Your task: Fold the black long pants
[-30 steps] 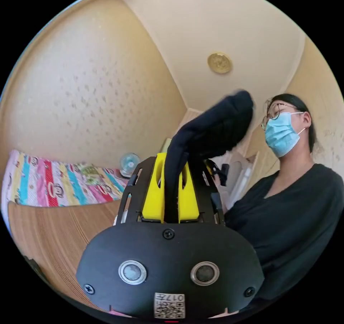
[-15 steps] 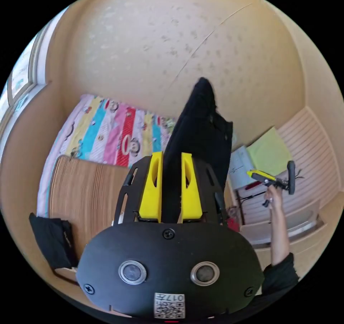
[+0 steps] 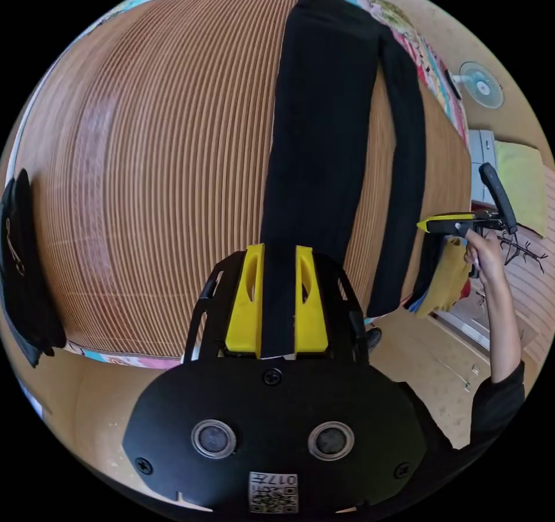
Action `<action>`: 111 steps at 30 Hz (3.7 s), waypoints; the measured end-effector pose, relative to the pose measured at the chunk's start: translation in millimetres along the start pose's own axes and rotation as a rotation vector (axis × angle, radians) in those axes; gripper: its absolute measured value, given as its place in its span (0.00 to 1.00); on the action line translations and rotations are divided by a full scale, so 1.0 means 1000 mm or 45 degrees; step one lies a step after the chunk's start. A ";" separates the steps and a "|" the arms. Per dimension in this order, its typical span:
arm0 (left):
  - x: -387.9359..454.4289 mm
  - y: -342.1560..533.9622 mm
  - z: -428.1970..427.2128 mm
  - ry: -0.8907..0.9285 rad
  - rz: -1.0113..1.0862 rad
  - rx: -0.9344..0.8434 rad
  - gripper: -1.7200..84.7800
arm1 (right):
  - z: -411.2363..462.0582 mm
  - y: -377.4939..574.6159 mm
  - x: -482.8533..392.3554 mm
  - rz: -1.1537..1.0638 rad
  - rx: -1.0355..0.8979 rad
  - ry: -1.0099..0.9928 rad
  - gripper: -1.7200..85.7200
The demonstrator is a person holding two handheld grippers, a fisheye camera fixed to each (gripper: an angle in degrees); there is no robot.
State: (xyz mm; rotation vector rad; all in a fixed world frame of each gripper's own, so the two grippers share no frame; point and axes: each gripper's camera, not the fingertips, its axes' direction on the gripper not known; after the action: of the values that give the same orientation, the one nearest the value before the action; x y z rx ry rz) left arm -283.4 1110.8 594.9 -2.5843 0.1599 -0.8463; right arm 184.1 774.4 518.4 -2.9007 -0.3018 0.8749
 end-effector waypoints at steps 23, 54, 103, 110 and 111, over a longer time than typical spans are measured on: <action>-0.082 0.134 -0.093 0.311 0.027 0.122 0.02 | 0.106 0.309 0.151 0.110 0.616 -0.370 0.05; -0.182 0.083 -0.226 0.870 0.303 0.008 0.06 | -0.082 0.069 0.501 0.420 1.261 -1.498 0.19; -0.324 0.184 -0.260 0.789 -0.096 0.318 0.07 | -0.007 -0.032 0.056 -0.329 1.045 -0.015 0.11; -0.297 0.183 -0.250 0.672 0.000 0.315 0.07 | 0.138 0.100 0.060 -0.073 0.855 -0.512 0.11; -0.295 0.185 -0.247 0.678 -0.009 0.322 0.07 | 0.154 0.113 0.052 -0.066 0.834 -0.574 0.11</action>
State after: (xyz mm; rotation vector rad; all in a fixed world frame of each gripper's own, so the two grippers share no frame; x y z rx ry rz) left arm -663.7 925.1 537.6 -2.0795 0.1810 -1.4409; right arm 158.7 681.1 345.5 -2.0785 -0.0901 1.3156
